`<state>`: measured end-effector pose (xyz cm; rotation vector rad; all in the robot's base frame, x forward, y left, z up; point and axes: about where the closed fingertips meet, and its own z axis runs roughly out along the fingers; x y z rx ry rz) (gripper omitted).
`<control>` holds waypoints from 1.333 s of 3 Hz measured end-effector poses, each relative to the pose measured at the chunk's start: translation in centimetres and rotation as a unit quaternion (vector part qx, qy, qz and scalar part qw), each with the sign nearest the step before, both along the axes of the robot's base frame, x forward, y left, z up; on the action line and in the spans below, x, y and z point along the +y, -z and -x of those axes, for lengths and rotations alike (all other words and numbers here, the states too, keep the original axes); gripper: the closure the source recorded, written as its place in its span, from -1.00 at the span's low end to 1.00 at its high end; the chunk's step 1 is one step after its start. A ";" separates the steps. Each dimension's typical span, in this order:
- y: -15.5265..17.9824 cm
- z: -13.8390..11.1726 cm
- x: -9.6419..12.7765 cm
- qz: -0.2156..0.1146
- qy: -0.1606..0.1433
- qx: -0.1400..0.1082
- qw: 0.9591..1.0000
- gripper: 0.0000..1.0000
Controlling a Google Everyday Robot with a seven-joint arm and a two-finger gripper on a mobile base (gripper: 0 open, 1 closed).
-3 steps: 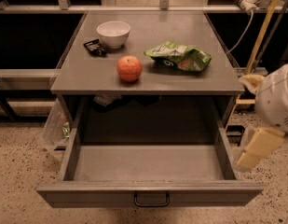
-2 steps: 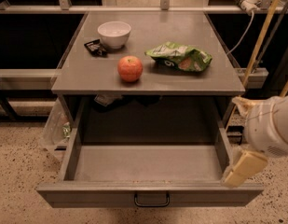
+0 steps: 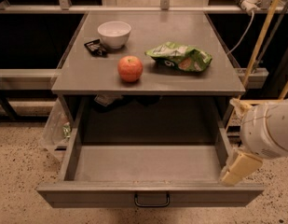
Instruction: Close top drawer
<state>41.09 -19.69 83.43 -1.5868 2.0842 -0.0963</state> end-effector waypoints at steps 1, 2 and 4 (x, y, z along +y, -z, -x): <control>2.8 0.7 -0.2 0.014 -0.009 -0.002 1.000 -1.00; 6.7 1.4 -0.5 0.006 -0.019 -0.009 1.000 -1.00; 11.6 2.1 1.4 -0.020 -0.053 -0.029 0.998 -1.00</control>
Offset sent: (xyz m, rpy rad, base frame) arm -0.0193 -0.0082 -0.1133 0.0149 -0.0534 0.0714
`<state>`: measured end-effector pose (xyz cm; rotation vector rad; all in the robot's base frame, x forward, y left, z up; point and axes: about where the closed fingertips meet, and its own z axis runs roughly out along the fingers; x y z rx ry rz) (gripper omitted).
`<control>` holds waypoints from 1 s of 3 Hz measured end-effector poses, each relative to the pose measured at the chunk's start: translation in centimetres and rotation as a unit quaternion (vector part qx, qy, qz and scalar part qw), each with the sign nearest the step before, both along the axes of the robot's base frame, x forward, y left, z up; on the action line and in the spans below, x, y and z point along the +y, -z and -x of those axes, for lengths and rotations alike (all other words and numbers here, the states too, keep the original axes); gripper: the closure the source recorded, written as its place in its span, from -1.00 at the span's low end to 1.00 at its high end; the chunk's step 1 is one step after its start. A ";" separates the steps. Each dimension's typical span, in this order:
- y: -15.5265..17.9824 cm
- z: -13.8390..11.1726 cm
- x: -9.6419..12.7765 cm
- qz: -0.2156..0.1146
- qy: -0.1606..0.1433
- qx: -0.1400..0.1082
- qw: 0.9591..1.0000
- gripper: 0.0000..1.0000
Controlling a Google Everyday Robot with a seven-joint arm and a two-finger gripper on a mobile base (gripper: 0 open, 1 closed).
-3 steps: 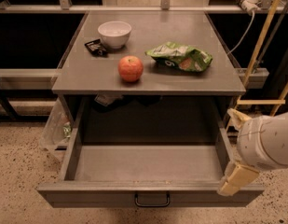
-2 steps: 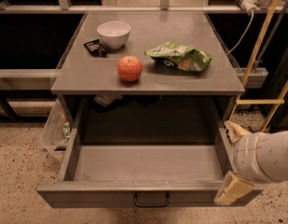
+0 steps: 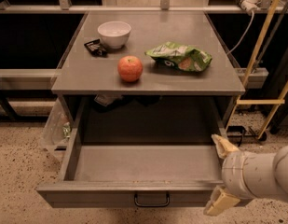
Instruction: Close top drawer
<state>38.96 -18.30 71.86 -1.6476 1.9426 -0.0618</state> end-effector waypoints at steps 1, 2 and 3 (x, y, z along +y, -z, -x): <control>1.7 -0.3 1.9 -0.011 -0.020 -0.001 1.000 -1.00; 2.5 -1.6 2.7 -0.016 -0.026 -0.006 1.000 -1.00; 2.2 -3.9 2.4 -0.017 -0.020 -0.022 0.999 -0.62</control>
Offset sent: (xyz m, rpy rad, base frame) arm 0.0330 0.0365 -0.0375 0.0490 -0.0195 0.0662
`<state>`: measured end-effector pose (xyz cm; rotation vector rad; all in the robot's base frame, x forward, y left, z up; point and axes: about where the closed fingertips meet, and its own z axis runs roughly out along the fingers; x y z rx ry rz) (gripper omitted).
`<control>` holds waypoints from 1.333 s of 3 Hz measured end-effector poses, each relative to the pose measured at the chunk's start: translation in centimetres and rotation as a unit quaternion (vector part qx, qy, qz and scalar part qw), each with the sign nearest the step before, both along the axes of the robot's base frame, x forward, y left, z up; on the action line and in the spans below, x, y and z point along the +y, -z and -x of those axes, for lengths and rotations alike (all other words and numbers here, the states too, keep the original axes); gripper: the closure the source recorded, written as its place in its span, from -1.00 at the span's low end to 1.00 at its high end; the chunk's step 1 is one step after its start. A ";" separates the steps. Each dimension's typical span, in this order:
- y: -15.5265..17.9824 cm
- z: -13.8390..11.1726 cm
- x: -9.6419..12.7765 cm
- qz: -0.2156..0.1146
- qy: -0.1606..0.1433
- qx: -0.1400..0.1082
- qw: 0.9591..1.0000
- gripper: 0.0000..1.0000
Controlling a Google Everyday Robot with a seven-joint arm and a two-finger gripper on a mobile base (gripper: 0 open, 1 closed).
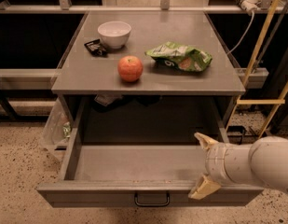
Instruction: Close top drawer
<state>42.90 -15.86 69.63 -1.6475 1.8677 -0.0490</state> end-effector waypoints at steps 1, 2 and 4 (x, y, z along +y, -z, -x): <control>-1.2 -3.0 -0.6 0.004 0.010 -0.023 1.000 -0.15; -2.1 -6.4 -1.2 0.006 0.025 -0.040 0.999 0.31; -0.5 -10.9 -1.0 0.002 0.040 -0.027 0.999 1.00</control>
Offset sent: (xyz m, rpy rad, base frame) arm 0.1061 -0.0192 0.0281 -0.0125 -0.1124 -0.0900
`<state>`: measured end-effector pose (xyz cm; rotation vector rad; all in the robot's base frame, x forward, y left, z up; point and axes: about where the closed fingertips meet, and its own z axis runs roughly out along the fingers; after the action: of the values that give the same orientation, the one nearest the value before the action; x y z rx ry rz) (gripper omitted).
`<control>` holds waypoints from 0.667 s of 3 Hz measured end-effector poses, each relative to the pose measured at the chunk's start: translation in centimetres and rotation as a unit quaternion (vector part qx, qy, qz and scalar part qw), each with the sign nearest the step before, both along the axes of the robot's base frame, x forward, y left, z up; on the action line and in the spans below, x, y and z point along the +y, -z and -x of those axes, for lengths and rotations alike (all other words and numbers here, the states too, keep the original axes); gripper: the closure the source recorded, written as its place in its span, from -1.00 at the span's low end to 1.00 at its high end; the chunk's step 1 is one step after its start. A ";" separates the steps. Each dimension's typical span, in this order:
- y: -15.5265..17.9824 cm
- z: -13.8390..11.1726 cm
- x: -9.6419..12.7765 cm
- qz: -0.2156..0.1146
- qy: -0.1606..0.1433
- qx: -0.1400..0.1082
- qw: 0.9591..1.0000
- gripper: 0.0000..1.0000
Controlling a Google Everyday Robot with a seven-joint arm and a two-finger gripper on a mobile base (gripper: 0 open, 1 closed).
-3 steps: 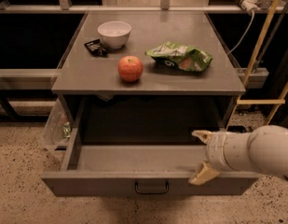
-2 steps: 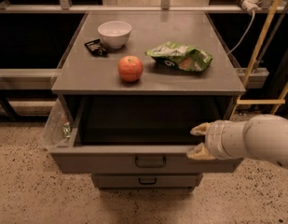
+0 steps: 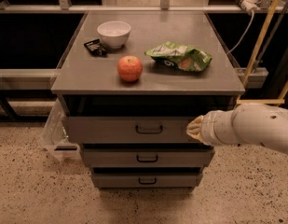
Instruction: Close top drawer
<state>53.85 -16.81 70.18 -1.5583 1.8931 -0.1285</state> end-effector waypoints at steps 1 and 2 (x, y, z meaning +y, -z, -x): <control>0.4 0.0 -1.1 -0.011 0.013 0.009 1.000 1.00; 0.7 0.0 -2.4 -0.015 0.025 0.013 0.999 1.00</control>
Offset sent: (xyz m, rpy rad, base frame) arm 0.0005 -0.0430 -0.0113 0.0426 0.0413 -0.0828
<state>53.88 -19.24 69.53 -1.5008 1.9459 -0.1002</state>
